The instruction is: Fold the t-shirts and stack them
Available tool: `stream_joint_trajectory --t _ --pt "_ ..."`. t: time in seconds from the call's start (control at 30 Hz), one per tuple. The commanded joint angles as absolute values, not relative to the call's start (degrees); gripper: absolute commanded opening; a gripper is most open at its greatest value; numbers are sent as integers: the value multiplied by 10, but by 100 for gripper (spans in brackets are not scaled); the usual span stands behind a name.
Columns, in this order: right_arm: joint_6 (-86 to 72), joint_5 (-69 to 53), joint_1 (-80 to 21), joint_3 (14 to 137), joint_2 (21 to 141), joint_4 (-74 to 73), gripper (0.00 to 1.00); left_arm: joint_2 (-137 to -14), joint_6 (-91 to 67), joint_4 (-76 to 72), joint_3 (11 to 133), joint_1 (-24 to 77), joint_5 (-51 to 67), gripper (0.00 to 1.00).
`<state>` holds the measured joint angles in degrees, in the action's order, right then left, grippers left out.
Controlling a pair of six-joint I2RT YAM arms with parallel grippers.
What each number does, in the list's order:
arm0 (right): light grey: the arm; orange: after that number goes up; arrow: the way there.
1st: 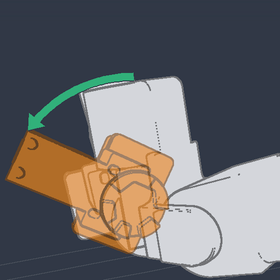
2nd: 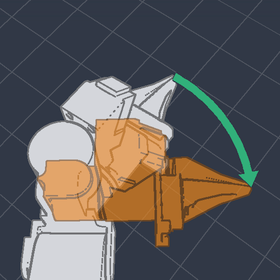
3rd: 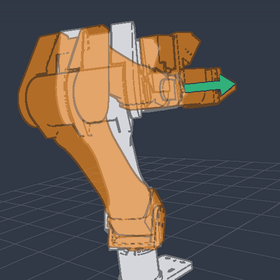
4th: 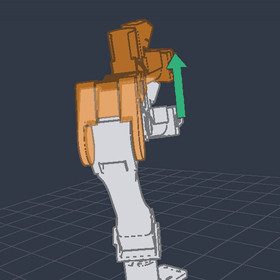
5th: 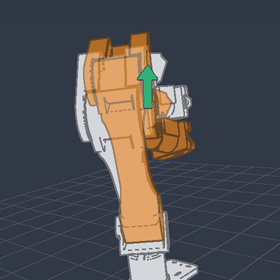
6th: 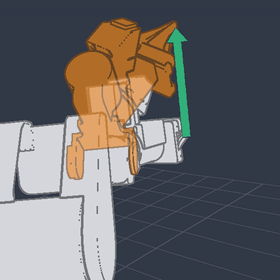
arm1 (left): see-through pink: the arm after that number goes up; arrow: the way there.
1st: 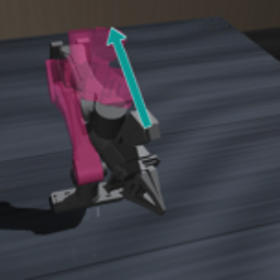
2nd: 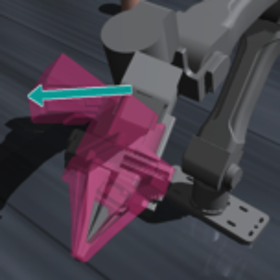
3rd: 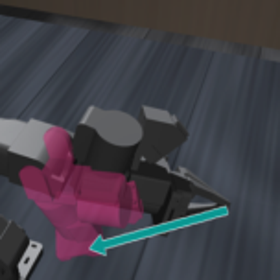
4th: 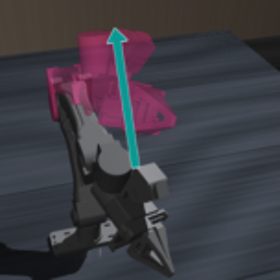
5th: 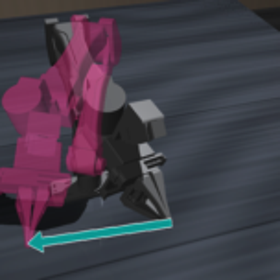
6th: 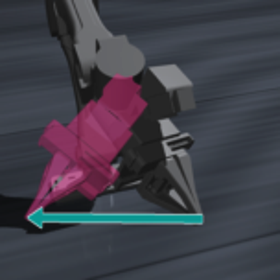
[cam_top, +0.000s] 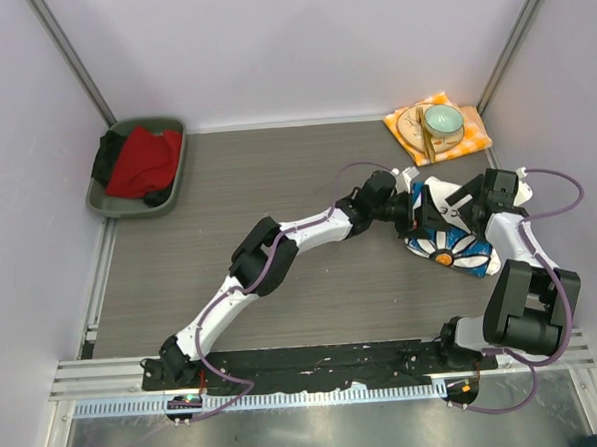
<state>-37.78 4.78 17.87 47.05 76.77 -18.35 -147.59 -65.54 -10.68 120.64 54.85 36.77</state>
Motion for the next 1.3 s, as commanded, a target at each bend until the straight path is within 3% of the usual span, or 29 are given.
stream_joint_trajectory --t 0.0,0.23,0.47,0.63,0.97,1.27 --pt "-396 93 185 437 772 -125 100 -1447 -644 -144 1163 548 385 100" --pt "-398 94 185 433 788 -105 99 -1436 -652 -180 1114 548 388 100" --pt "-386 96 184 482 715 -142 100 -1408 -649 -163 1140 548 396 100" --pt "-383 34 184 544 702 -164 100 -1368 -628 -115 1171 547 388 100" --pt "-431 -174 153 606 831 -99 100 -1257 -619 -112 1077 498 372 100" --pt "-446 -178 71 621 950 -19 100 -1165 -607 -145 930 439 367 100"
